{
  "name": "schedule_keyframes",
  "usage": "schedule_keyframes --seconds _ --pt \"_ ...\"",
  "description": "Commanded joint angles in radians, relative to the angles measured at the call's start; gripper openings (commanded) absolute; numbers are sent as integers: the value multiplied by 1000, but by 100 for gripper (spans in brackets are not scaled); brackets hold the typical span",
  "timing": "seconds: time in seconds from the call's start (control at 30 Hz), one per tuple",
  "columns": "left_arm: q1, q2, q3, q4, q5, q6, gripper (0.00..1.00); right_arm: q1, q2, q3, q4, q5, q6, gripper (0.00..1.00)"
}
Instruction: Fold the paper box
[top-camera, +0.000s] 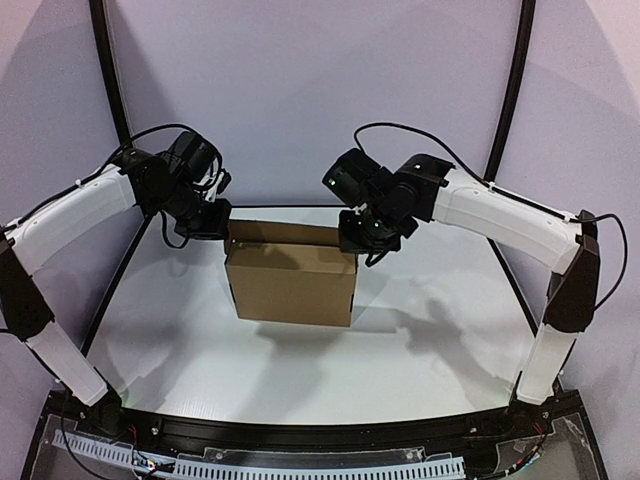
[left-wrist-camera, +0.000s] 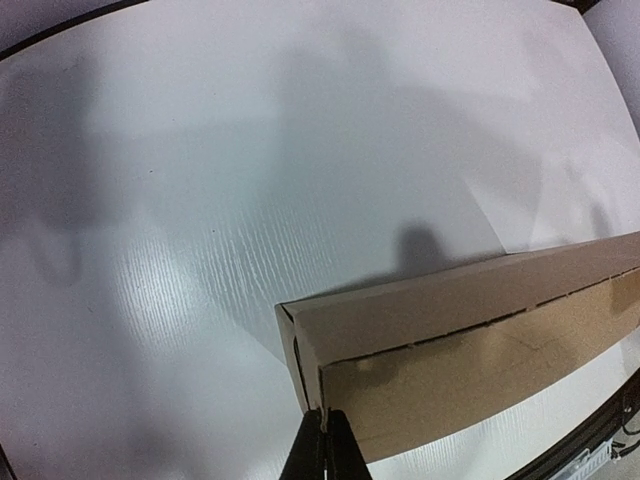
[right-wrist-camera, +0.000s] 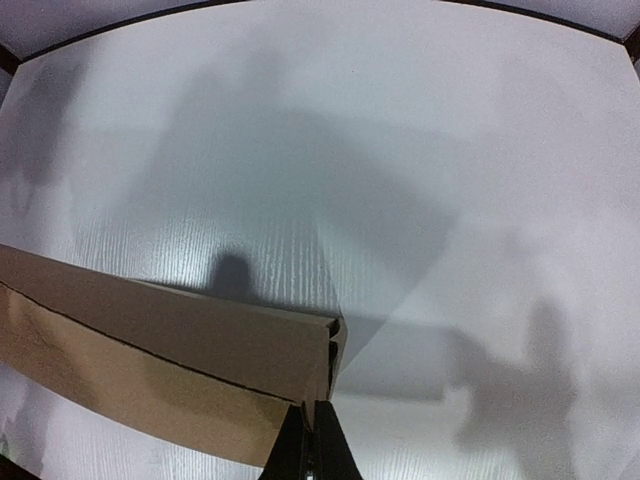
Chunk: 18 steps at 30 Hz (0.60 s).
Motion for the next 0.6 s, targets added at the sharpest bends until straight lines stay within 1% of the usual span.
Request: schedule_keyframes --seconds 0.0,0.17,0.3,0.4,0.47,0.57 --pt "-22 -23 -21 -18 29 -19 1 -13 34 71 94 -81 42 0" --pt "-22 -12 -5 -29 20 -23 1 -39 73 133 34 -174 45 0" --pt "-22 2 18 -44 14 -21 1 -43 131 222 -28 -196 27 0" --pt "-24 12 36 -60 -17 -25 1 -45 176 307 -85 -202 1 0" --pt "-25 14 33 -56 -14 -28 1 -44 187 306 -96 -192 0 0" --pt "-25 17 30 -55 -16 -43 1 -43 163 238 -50 -177 4 0"
